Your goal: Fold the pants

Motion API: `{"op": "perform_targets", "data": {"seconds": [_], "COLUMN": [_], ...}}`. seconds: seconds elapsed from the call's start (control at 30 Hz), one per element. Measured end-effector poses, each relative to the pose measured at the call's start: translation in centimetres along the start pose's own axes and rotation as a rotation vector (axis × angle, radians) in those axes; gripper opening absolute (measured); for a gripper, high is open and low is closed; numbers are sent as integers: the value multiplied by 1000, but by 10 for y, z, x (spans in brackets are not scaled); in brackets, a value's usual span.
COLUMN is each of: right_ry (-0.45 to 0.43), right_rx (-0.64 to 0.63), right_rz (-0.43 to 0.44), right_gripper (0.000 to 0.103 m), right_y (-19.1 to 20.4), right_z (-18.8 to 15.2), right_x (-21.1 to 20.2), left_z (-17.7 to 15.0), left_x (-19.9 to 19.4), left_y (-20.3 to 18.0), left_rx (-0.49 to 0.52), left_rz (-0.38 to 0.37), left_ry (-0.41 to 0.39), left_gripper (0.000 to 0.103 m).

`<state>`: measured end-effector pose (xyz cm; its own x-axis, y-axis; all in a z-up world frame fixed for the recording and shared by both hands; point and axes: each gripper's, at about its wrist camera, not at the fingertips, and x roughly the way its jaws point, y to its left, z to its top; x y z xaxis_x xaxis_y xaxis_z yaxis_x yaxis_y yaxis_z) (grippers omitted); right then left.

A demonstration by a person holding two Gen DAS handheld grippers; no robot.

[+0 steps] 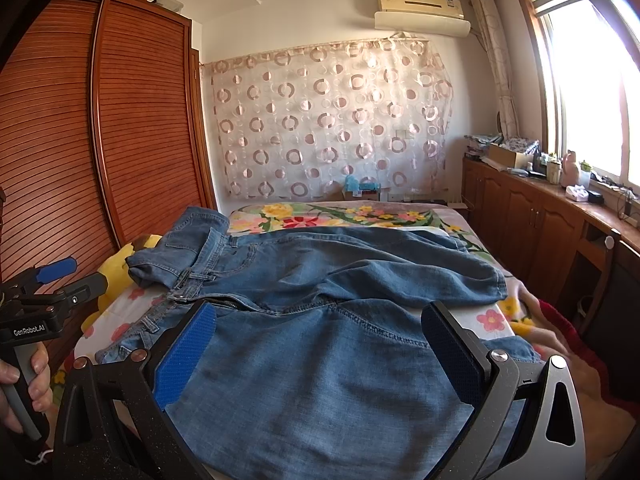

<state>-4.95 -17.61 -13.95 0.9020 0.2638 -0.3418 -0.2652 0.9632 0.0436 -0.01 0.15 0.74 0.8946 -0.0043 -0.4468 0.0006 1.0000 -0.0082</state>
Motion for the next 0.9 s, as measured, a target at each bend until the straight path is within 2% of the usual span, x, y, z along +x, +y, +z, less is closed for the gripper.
{"op": "perform_targets", "data": {"seconds": [0.23,0.5,0.9], "right_ry": [22,84,199], "right_rx": [-21,-15,-34], "right_rz": [-13,-51,-90], "right_gripper": [103,103,103], "right_y": [-2,-20,-29], "right_z": [-3,-9,-14], "right_x": [5,18,46], "left_z": [0,-22,-40], "left_x": [8,31,43], "left_y": [-8,15,43], "left_rx": [4,-21,-49], "left_rz": [8,27,56], "left_ry": [39,105,149], "left_gripper": [103,103,103]}}
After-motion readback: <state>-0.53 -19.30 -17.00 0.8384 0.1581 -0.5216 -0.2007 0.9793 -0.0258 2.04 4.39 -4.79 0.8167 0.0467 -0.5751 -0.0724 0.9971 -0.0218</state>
